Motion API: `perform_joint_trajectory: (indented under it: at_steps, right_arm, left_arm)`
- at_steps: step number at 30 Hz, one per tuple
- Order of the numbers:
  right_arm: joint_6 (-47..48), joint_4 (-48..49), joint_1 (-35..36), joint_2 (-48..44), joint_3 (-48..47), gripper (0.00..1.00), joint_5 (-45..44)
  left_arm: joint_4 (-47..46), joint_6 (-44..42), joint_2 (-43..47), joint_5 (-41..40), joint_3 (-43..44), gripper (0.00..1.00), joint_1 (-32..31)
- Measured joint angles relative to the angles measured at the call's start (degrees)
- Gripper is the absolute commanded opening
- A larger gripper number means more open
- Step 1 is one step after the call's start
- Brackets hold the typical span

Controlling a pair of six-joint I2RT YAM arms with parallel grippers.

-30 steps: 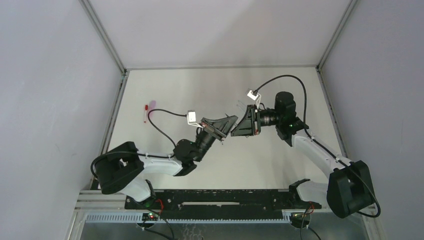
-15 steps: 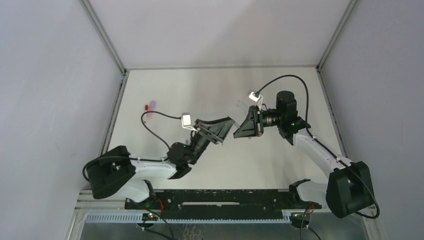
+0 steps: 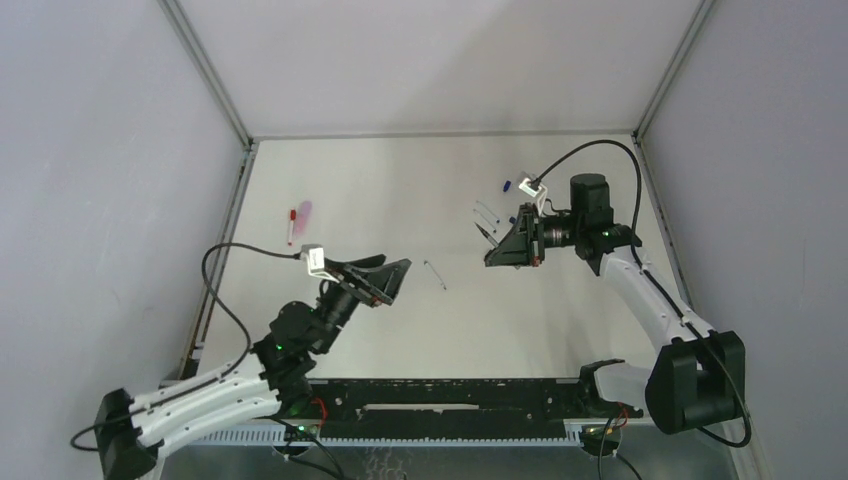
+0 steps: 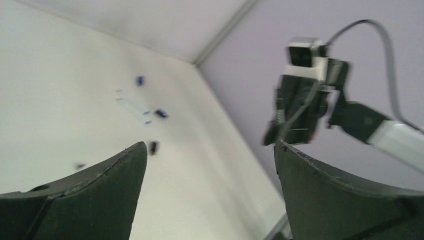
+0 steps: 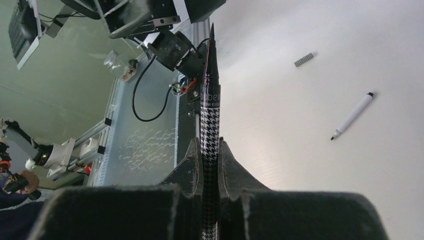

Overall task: Insert the pens into the pen caps
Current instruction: Pick up the pen cap from the center of the board.

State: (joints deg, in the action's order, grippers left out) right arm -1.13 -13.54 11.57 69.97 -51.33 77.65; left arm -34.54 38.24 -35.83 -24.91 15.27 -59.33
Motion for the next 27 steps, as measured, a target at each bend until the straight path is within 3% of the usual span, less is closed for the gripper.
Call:
perform_joint_trajectory:
  at_steps: [5, 10, 22, 27]
  right_arm:
    - [2.4, -2.4, -1.46, 0.0, 0.0, 0.0, -0.07]
    - [3.54, -3.56, -2.03, 0.0, 0.0, 0.0, -0.24]
    - [4.28, -4.28, -2.51, 0.31, 0.0, 0.0, -0.46]
    - [4.35, -4.31, -2.6, 0.31, 0.0, 0.0, -0.48]
  left_arm:
    - [22.05, 0.81, 7.37, 1.14, 1.77, 0.97, 9.01]
    - [34.75, 1.9, 5.46, 4.9, 2.01, 0.94, 16.61]
    - [47.65, -1.27, -21.31, 7.37, 15.91, 0.73, 24.68]
    - [50.36, -3.82, -31.1, 7.43, 20.22, 0.53, 25.79]
